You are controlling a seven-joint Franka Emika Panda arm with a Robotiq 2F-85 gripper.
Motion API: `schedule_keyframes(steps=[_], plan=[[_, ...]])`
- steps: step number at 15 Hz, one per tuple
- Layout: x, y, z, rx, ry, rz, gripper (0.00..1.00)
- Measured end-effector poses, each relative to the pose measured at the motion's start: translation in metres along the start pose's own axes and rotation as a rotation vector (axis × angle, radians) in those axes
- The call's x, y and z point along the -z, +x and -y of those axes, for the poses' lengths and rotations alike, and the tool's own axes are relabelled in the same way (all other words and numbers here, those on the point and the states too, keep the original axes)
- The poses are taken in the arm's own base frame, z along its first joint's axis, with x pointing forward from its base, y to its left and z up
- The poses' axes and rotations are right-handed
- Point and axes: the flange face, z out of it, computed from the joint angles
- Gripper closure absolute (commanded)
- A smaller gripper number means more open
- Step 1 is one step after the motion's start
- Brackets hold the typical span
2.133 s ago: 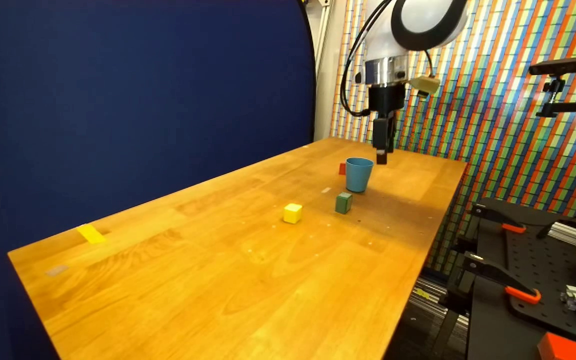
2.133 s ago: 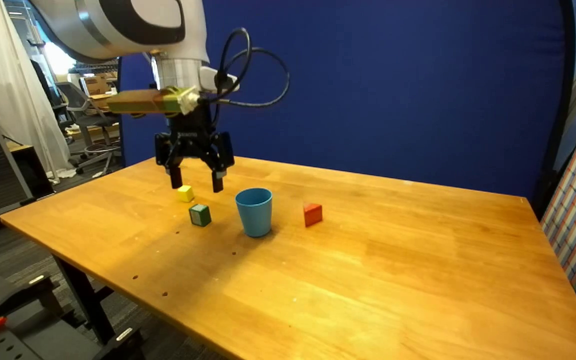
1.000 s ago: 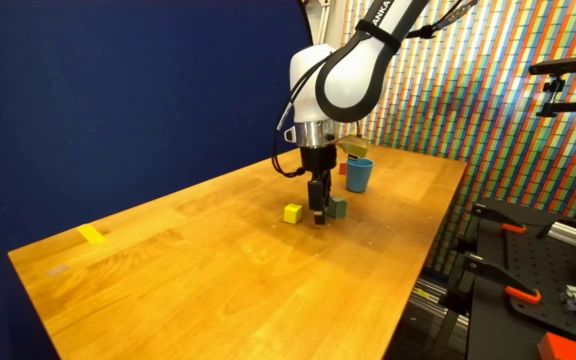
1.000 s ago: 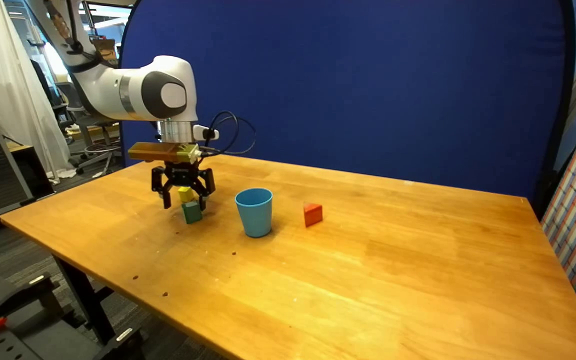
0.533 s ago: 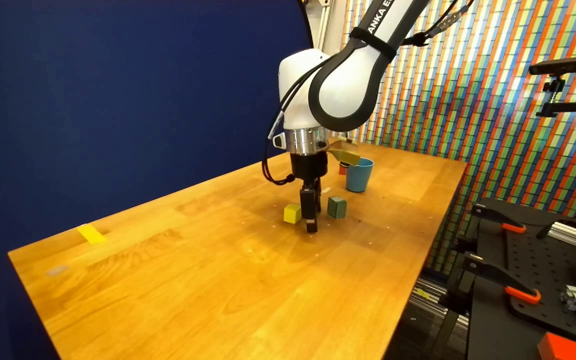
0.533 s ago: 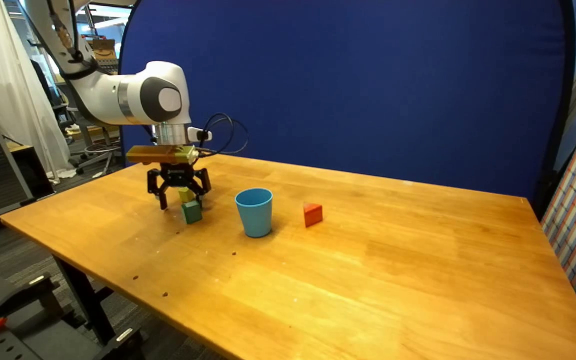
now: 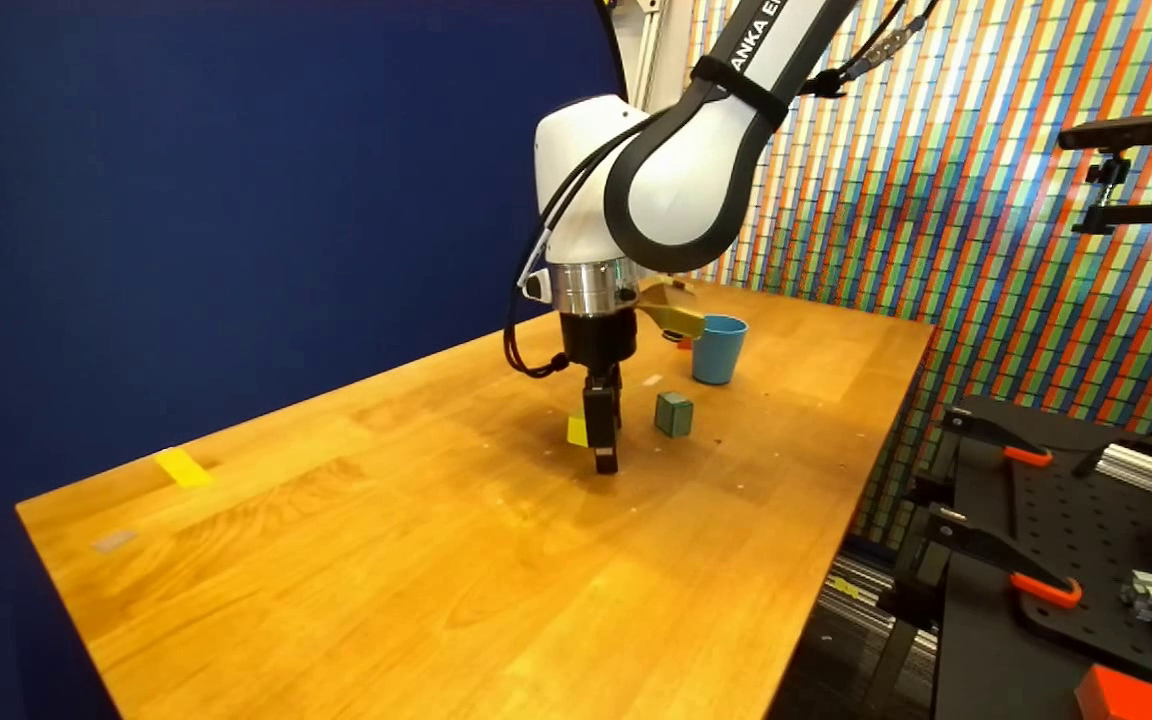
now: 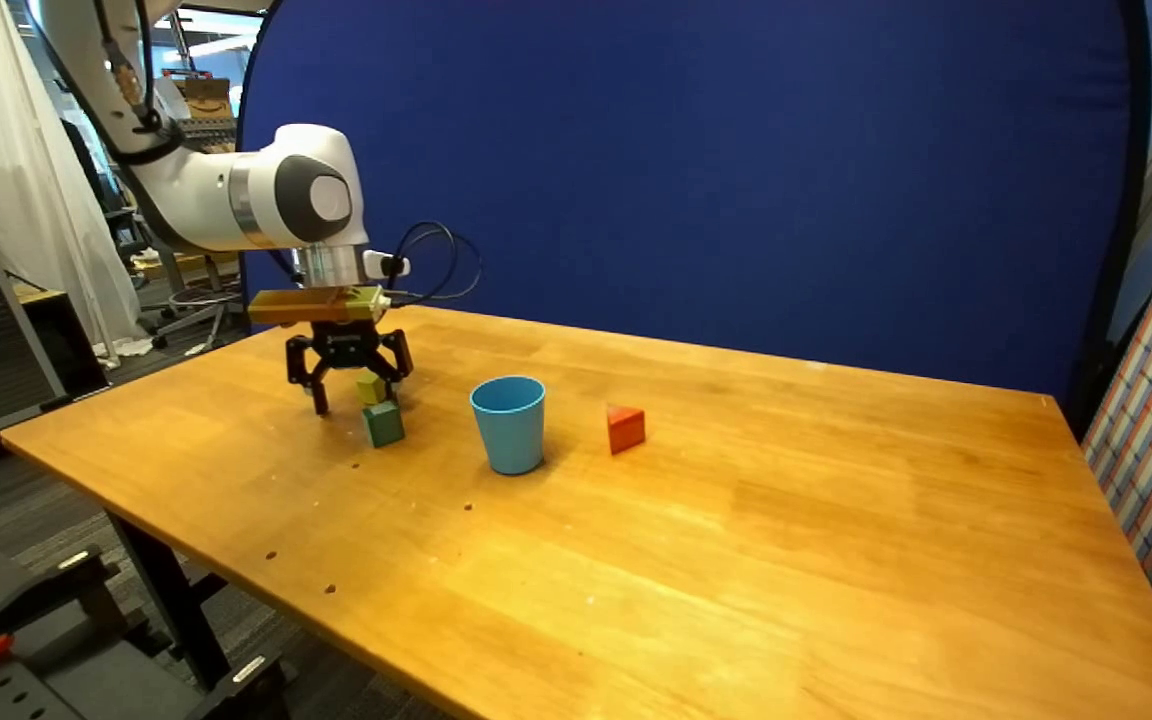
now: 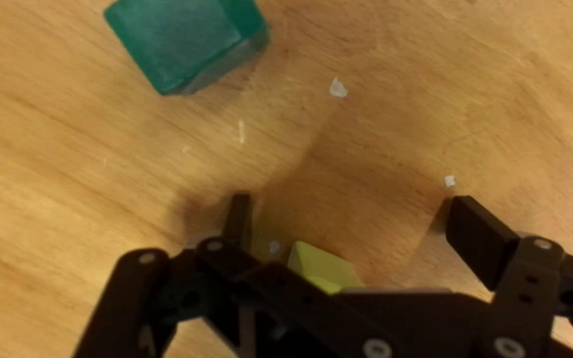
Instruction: Get the yellow block and place it in the blue cup
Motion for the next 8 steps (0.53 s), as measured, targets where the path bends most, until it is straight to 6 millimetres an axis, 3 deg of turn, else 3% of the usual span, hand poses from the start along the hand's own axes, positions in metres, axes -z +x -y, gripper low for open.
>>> schedule_keyframes(steps=[4, 6, 8], plan=[[0.0, 0.007, 0.004, 0.026, -0.015, -0.006, 0.0], [0.001, 0.01, 0.005, 0.038, -0.022, -0.01, 0.27], [0.003, 0.014, 0.007, 0.046, -0.028, -0.017, 0.42]])
